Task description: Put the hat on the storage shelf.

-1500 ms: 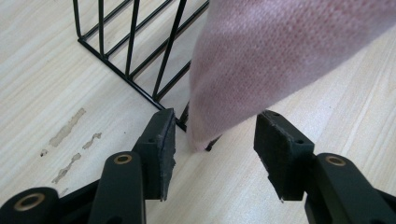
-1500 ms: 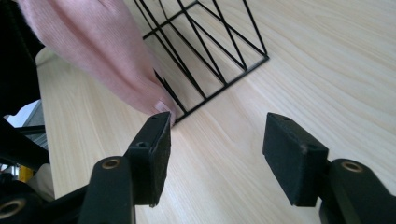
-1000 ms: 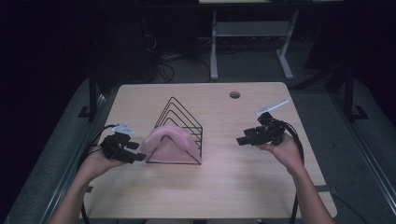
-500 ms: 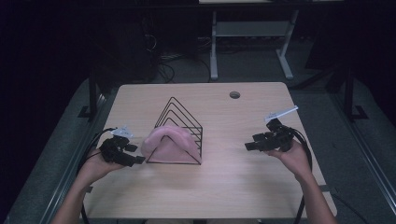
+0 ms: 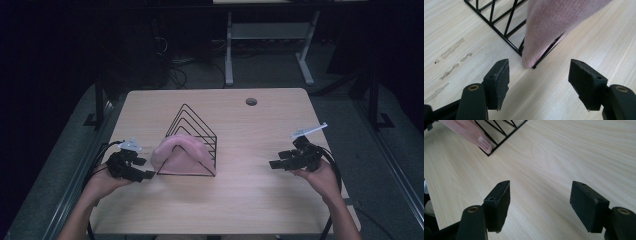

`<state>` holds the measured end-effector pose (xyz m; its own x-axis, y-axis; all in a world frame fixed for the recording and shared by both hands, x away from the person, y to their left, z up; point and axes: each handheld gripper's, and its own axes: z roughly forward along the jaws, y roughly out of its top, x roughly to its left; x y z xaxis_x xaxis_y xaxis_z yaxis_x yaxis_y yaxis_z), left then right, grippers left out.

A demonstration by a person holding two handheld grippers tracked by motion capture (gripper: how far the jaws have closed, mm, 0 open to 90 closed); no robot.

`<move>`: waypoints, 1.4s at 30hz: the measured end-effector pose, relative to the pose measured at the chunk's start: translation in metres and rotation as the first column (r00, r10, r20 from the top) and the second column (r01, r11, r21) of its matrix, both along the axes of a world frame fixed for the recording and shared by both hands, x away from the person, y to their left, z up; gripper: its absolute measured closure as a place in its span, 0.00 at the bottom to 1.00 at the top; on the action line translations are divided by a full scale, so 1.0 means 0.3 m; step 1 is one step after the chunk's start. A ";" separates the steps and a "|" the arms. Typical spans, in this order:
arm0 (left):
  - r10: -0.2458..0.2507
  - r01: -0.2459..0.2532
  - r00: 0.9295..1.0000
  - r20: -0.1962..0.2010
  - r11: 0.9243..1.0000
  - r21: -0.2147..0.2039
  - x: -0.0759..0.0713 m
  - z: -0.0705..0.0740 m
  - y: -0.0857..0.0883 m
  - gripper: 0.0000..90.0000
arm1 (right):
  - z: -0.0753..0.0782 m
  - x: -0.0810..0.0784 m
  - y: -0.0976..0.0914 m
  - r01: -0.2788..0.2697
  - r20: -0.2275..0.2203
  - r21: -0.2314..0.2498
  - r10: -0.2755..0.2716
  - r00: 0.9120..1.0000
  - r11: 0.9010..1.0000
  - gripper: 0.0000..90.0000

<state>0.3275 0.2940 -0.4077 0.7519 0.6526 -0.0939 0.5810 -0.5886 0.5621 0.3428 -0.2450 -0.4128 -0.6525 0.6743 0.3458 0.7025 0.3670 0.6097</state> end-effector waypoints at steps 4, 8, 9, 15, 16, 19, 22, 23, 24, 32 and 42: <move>0.005 -0.005 1.000 0.000 1.000 -0.005 -0.002 -0.005 0.000 0.36 | -0.012 -0.019 -0.018 0.008 -0.006 -0.011 -0.008 1.000 1.000 0.35; 0.005 -0.005 1.000 0.002 1.000 -0.004 -0.003 -0.011 -0.006 0.36 | -0.018 -0.035 -0.034 0.016 -0.002 -0.010 -0.016 1.000 1.000 0.35; 0.005 -0.005 1.000 0.002 1.000 -0.003 -0.005 -0.012 -0.007 0.36 | -0.021 -0.038 -0.037 0.021 -0.003 -0.006 -0.021 1.000 1.000 0.35; 0.003 -0.003 1.000 0.006 1.000 -0.005 -0.017 -0.020 -0.006 0.35 | -0.044 -0.066 -0.064 0.038 -0.007 0.001 -0.038 0.999 0.999 0.35; 0.005 -0.005 1.000 0.006 1.000 -0.007 -0.019 -0.022 -0.004 0.35 | -0.049 -0.070 -0.069 0.041 -0.006 -0.001 -0.041 0.999 0.999 0.35; 0.012 -0.012 1.000 0.011 1.000 -0.025 -0.031 -0.026 0.002 0.35 | -0.062 -0.085 -0.083 0.050 -0.003 0.001 -0.050 0.999 0.999 0.35; 0.016 -0.016 1.000 0.017 0.999 -0.031 -0.044 -0.034 0.004 0.35 | -0.074 -0.104 -0.097 0.060 -0.004 0.011 -0.059 0.998 0.998 0.35; 0.022 -0.022 1.000 0.017 0.999 -0.034 -0.048 -0.037 0.005 0.35 | -0.078 -0.110 -0.102 0.063 0.000 0.009 -0.063 0.998 0.998 0.35; 0.025 -0.024 0.999 0.020 0.999 -0.036 -0.052 -0.039 0.005 0.34 | -0.082 -0.117 -0.106 0.067 0.002 0.009 -0.067 0.998 0.998 0.35; 0.057 -0.054 0.998 0.037 0.995 -0.079 -0.086 -0.059 0.010 0.34 | -0.127 -0.178 -0.136 0.092 0.006 0.016 -0.092 0.996 0.996 0.34; 0.083 -0.078 0.995 0.049 0.993 -0.090 -0.123 -0.067 0.018 0.34 | -0.151 -0.265 -0.122 0.109 0.053 0.019 -0.110 0.992 0.994 0.31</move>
